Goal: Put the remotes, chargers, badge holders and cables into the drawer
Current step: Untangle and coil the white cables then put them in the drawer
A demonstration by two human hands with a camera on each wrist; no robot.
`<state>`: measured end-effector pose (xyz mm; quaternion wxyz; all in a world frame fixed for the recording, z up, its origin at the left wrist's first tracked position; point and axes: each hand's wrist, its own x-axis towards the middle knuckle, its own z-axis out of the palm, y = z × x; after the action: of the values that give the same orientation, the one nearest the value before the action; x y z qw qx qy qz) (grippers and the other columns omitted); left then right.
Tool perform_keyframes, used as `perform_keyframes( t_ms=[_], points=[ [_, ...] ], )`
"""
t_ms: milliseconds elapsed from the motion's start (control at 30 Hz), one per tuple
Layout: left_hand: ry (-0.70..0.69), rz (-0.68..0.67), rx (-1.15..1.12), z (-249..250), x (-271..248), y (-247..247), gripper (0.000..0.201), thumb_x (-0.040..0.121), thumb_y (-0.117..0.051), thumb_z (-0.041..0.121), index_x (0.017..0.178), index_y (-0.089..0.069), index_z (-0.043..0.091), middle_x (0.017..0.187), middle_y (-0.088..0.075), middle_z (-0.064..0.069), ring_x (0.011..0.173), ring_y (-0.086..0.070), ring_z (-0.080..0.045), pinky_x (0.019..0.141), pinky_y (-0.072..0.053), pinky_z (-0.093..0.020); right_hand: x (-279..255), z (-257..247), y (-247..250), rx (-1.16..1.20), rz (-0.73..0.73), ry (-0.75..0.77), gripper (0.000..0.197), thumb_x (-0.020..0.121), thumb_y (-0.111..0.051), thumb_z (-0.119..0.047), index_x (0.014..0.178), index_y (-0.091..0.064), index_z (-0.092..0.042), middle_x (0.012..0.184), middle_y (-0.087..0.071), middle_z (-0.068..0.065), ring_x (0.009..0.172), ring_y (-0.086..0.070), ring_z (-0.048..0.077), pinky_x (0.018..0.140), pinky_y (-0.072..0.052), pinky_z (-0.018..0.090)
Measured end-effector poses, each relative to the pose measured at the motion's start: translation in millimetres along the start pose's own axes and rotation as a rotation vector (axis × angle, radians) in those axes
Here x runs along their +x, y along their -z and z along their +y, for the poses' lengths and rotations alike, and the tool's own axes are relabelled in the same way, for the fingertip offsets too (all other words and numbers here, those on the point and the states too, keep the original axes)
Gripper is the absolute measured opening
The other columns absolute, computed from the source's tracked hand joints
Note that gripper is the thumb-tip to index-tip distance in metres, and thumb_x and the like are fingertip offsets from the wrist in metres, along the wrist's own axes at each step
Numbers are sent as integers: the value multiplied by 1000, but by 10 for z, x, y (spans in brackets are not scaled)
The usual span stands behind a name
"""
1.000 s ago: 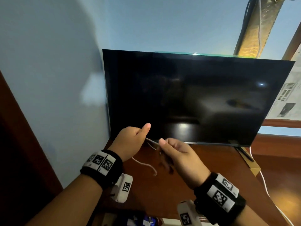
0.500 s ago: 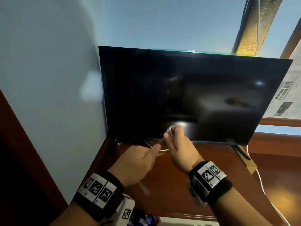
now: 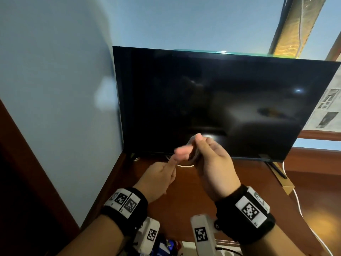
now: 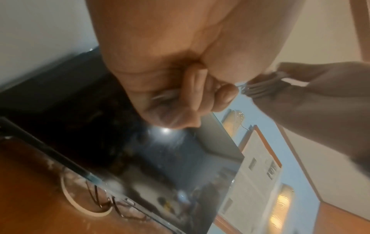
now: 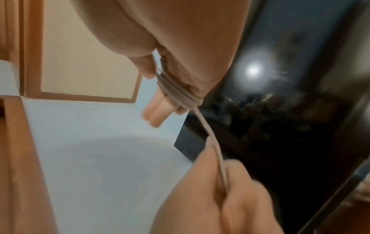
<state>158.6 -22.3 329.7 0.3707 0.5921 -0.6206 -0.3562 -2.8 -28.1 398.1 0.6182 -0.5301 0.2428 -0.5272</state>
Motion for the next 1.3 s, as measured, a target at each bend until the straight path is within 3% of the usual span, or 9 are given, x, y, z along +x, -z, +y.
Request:
perform_keyframes(
  t_ms=[100,200,333,500,733,833,1033,1167,1300],
  points=[
    [-5,-82,6,55,-158,-117,65,104,-27,65,60,-48,22,54,-43,4,53,-50,-17,58,-49,-29,84,73,117,-113,40,68,20,110,-39,-20,113,-47,-2,114,-76,15,112,-72,24,103,-52,41],
    [-77,-65,3,191,-264,-80,58,107,-33,56,68,-52,18,57,-47,5,56,-49,-15,60,-43,-36,88,301,234,-536,8,102,19,109,-44,-25,116,-45,-7,126,-72,-2,119,-65,2,98,-49,21],
    [-225,-19,364,302,-295,102,42,109,-42,43,74,-58,24,65,-54,6,61,-51,-7,63,-43,-33,80,569,401,-955,-73,93,21,105,-44,-45,104,-44,-25,94,-72,-7,83,-67,3,77,-54,37],
    [-234,22,610,203,-280,360,29,97,-57,59,95,-74,35,87,-57,16,83,-56,0,76,-45,-23,-22,595,329,-825,-179,-123,61,103,-28,-63,83,-56,-13,63,-65,6,55,-60,15,64,-53,43],
    [-68,69,146,-160,-220,434,39,72,-77,73,93,-70,40,99,-68,13,95,-65,-6,87,-54,-31,-74,568,220,-389,-196,-393,87,96,-14,-78,82,-63,-7,56,-53,14,47,-43,22,47,-39,25],
    [-3,-42,-303,-195,-268,339,42,82,-80,47,119,-69,32,112,-76,1,107,-72,-18,99,-56,-44,-66,605,186,-151,-176,-420,74,102,-26,-67,84,-63,-5,55,-52,12,47,-41,24,42,-31,24],
    [18,6,-698,-173,-302,219,29,93,-70,19,114,-73,-2,105,-72,-28,98,-71,-41,95,-57,-52,-87,698,192,75,-148,-277,29,86,-70,-28,83,-64,0,65,-54,19,47,-47,22,53,-30,36],
    [19,89,-646,-77,-311,230,28,91,-71,20,112,-75,3,107,-76,-20,103,-74,-35,94,-59,-46,-126,715,257,-137,-124,-210,26,96,-69,-29,97,-73,-4,91,-72,20,76,-66,25,70,-54,32],
    [-24,158,-565,-37,-310,244,19,96,-69,13,109,-74,1,100,-79,-14,97,-77,-29,84,-64,-36,-159,664,315,-602,-114,-17,21,97,-62,-37,104,-76,-22,93,-77,1,84,-71,10,73,-56,28]
  ],
)
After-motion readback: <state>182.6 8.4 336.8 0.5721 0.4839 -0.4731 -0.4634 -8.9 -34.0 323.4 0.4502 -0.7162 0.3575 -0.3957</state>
